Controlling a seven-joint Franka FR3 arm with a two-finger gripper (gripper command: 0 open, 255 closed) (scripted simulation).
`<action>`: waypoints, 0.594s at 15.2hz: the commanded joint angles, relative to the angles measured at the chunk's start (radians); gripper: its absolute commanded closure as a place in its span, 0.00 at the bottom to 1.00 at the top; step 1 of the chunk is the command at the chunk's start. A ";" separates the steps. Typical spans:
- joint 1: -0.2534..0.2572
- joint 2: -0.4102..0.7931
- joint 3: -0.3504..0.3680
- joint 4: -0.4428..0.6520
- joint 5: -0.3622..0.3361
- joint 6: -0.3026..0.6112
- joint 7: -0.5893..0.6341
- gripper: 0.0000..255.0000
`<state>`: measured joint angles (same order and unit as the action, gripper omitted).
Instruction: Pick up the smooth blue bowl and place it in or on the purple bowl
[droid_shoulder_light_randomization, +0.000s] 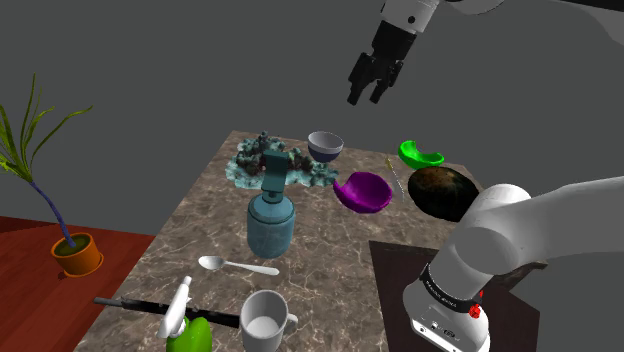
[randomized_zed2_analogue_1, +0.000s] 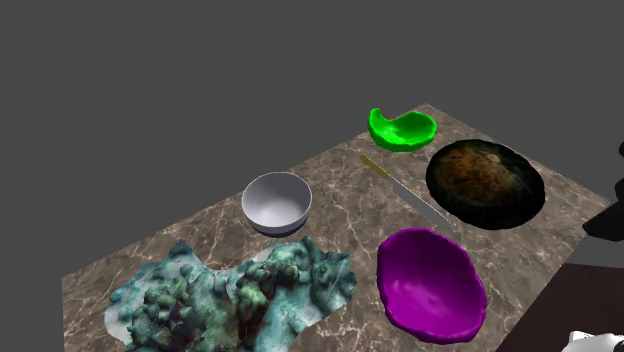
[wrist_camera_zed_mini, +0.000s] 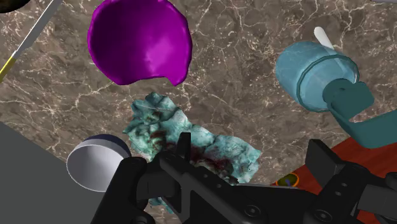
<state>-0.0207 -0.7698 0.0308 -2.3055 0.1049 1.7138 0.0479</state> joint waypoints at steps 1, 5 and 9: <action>0.000 0.000 0.000 0.000 0.000 0.000 0.000 0.00; -0.013 0.107 -0.026 -0.009 -0.030 0.093 -0.050 0.00; -0.026 0.228 -0.051 0.001 -0.056 0.181 -0.096 0.00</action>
<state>-0.0435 -0.5788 -0.0132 -2.3105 0.0561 1.8682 -0.0354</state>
